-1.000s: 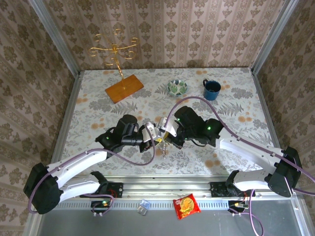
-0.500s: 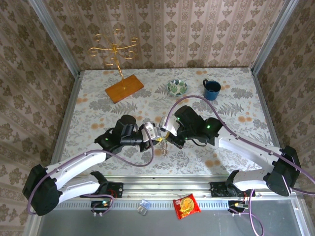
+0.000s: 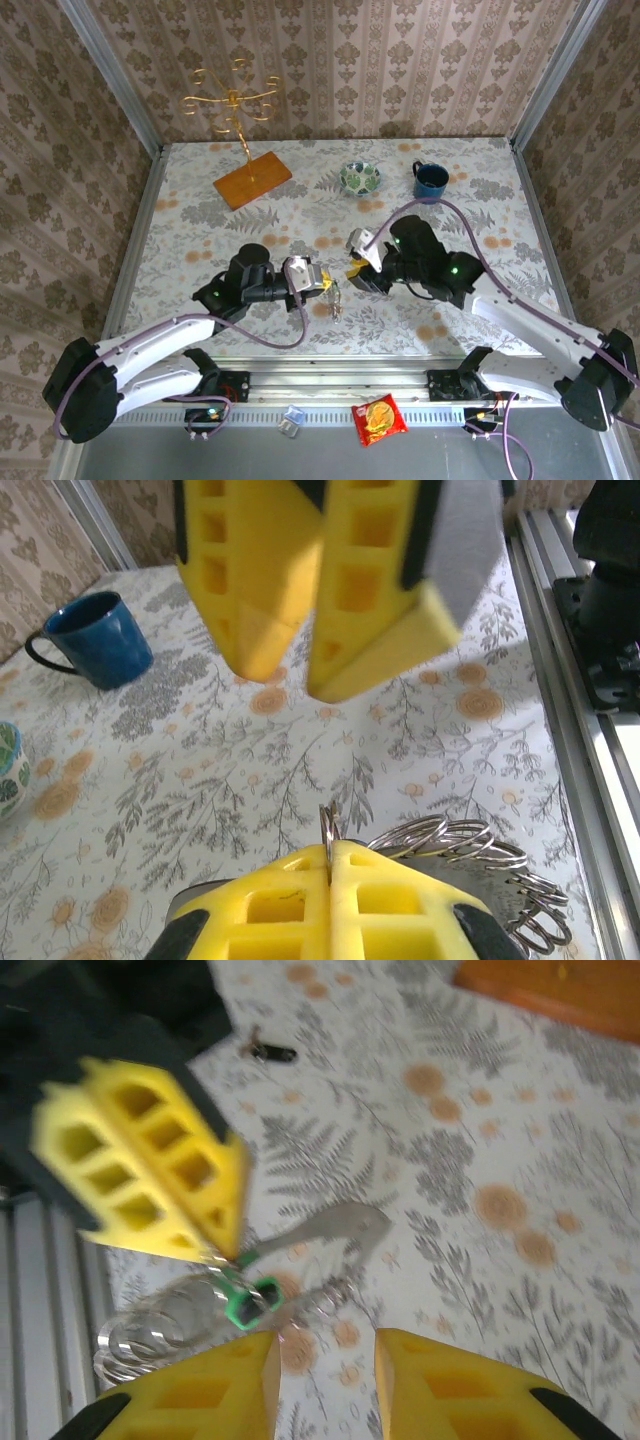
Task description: Put the keys on the keyring
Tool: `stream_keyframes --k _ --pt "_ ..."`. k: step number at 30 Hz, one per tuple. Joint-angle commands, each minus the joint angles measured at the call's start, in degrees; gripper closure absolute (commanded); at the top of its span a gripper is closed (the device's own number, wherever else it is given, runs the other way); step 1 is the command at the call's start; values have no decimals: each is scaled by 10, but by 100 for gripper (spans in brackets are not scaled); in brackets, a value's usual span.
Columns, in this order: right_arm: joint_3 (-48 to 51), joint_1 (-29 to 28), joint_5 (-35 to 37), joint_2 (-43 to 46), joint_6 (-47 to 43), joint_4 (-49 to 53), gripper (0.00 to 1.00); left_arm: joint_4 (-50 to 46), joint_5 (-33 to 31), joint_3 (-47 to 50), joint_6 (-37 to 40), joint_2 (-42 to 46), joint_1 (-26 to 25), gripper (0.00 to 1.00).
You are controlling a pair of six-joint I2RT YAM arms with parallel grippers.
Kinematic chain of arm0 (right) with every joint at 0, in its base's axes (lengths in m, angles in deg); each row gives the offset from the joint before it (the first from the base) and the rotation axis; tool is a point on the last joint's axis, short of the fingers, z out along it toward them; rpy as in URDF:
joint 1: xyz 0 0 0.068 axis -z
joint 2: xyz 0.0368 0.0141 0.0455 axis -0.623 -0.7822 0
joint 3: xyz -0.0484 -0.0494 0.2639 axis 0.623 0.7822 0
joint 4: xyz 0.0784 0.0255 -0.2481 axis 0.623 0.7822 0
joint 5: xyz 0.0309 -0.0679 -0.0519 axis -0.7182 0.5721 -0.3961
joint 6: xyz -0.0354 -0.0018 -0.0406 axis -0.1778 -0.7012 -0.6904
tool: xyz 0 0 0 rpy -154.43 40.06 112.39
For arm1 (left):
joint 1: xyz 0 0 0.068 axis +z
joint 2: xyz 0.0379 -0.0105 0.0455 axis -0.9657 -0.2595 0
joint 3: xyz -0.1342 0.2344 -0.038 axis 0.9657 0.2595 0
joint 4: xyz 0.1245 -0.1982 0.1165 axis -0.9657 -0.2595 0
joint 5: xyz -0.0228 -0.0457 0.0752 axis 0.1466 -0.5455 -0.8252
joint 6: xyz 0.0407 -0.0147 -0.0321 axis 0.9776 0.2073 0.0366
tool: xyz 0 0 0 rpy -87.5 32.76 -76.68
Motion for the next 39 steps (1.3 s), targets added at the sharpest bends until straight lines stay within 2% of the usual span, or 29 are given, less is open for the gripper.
stream_keyframes --k 1,5,14,21,30,35,39 --pt "29 -2 -80 14 -44 -88 69 107 31 13 -31 -4 -1 100" --pt "34 -2 -119 4 -55 -95 71 140 48 27 -40 -11 -1 100" --pt "49 -1 -121 -7 -59 -121 79 163 75 40 -43 -8 -1 100" --pt "74 2 -138 11 -58 -133 76 166 74 45 -45 -9 -1 100" --pt "87 8 -148 2 -35 -172 77 193 86 52 -60 -13 -1 100" --pt "83 8 -167 -7 -34 -179 84 202 94 54 -68 -14 -1 100" --pt "79 8 -185 -9 -37 -180 100 211 95 55 -74 -17 -1 100"
